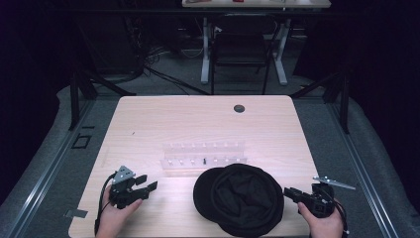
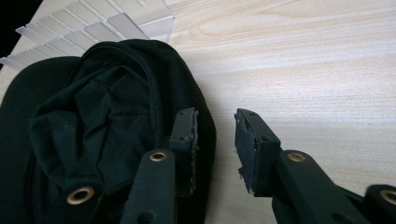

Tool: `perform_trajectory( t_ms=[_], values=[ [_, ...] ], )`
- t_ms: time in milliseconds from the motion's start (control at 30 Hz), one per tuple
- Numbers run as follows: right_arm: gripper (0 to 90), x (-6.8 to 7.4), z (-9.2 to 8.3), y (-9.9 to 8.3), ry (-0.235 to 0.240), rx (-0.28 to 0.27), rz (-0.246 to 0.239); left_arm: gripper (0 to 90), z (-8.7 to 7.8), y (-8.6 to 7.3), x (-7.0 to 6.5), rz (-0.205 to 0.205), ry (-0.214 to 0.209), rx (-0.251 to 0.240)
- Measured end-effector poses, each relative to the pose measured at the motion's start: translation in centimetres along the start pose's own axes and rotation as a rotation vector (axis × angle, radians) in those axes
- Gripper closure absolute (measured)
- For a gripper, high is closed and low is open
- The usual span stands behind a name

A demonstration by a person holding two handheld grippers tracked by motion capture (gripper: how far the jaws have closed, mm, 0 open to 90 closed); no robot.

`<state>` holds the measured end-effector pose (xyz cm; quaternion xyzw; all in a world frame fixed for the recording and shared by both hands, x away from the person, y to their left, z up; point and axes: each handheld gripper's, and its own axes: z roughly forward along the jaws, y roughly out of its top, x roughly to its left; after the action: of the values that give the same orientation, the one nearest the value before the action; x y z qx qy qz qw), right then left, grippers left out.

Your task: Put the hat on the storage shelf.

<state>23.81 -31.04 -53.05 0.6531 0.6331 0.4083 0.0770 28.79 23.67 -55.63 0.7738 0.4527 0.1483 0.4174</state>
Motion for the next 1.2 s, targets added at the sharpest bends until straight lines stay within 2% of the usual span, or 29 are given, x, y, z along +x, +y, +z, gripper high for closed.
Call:
perform_trajectory(
  t_ms=[100,133,200,267,333,400,567,600,633,700,800,1033,1067,1200],
  values=[
    [69.0,0.1,-0.1,0.1,0.000,0.004,0.007,46.5,0.1,0.0,-0.2,0.019,0.004,0.003],
    [68.9,0.2,-0.3,0.2,-0.018,0.018,-0.011,46.6,0.3,0.0,-0.3,0.023,-0.002,0.005],
    [68.6,0.4,-0.6,0.4,-0.026,0.021,-0.020,46.5,0.3,0.0,-0.4,0.029,-0.006,0.010],
    [68.3,0.4,-0.6,0.4,-0.016,0.007,-0.008,46.6,0.3,0.0,-0.5,0.029,-0.006,0.005],
    [68.1,0.3,-0.9,0.4,-0.012,0.031,-0.007,46.5,0.2,0.0,-0.6,0.035,-0.007,0.002],
    [68.2,0.4,-0.7,0.2,-0.004,0.025,0.007,46.5,0.2,0.0,-0.7,0.031,-0.011,0.002],
    [67.6,0.8,-0.9,0.4,-0.010,0.027,0.000,46.5,0.2,0.0,-0.8,0.036,-0.017,0.005],
    [67.4,0.9,-1.0,0.5,-0.005,0.038,-0.015,46.5,0.3,0.0,-0.9,0.036,-0.015,-0.001],
    [66.9,1.0,-1.1,0.5,-0.005,0.027,-0.016,46.5,0.4,0.0,-1.0,0.039,-0.015,0.005],
    [65.8,1.1,-1.1,0.5,0.010,0.039,-0.012,46.5,0.4,0.0,-1.0,0.044,-0.016,0.013],
    [65.5,1.2,-0.8,0.3,0.027,0.079,0.014,46.6,0.5,0.0,-1.1,0.046,-0.018,0.013],
    [67.1,1.7,-0.6,0.2,0.027,0.095,0.065,46.5,0.5,0.0,-1.1,0.045,-0.021,0.013],
    [67.9,1.7,-0.6,0.3,0.030,0.114,0.077,46.6,0.5,0.0,-1.2,0.044,-0.022,0.011],
    [69.1,1.6,-0.5,0.3,0.031,0.130,0.098,46.5,0.5,0.0,-1.2,0.045,-0.022,0.010]
  ],
)
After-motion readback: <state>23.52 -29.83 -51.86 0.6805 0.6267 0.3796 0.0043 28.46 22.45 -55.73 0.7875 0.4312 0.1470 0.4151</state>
